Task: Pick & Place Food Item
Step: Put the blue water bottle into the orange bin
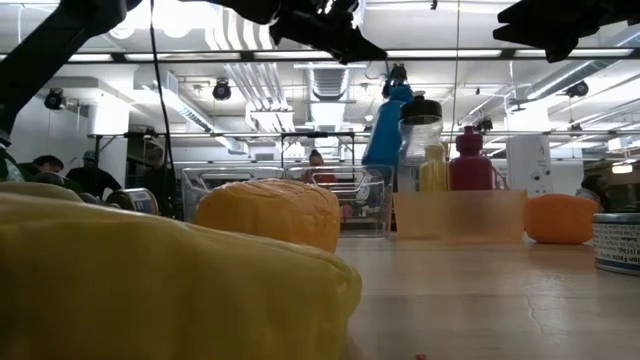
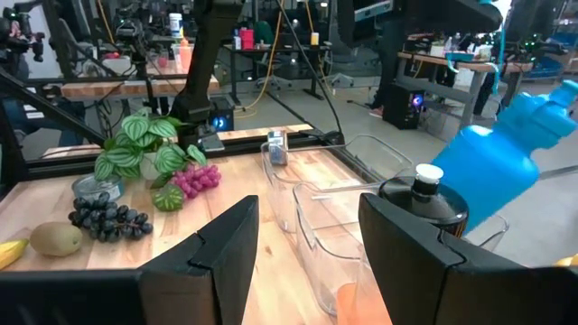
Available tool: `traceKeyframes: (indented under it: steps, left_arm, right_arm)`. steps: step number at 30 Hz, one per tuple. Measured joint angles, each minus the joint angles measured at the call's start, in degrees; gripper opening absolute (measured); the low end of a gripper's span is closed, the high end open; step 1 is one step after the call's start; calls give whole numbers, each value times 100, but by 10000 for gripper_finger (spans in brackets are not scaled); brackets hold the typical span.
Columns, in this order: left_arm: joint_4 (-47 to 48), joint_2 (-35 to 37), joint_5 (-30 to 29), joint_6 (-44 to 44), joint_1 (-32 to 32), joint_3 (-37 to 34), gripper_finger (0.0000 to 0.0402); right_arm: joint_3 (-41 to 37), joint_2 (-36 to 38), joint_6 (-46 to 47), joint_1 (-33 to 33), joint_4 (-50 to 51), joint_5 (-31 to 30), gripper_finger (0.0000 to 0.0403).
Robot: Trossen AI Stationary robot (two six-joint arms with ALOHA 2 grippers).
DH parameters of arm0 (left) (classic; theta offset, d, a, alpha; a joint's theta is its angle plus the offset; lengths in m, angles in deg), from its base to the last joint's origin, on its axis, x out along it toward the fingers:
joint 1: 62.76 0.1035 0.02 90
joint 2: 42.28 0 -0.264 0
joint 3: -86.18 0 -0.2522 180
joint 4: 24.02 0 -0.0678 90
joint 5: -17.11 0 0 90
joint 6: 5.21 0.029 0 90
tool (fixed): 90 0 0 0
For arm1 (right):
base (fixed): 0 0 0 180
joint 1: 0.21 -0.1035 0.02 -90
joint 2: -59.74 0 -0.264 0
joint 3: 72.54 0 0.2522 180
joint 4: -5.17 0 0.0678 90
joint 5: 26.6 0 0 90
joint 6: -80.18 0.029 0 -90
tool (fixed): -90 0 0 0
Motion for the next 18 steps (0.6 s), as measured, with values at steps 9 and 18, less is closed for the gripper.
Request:
traceKeyframes:
  steps: [9,18]
  left_arm:
    - [-104,-22,28,285,-192,0,3]
    - [-207,-22,40,415,-288,-3,3]
  right_arm:
    - [0,0,-3,0,0,0,190]
    - [0,0,-7,0,0,0,190]
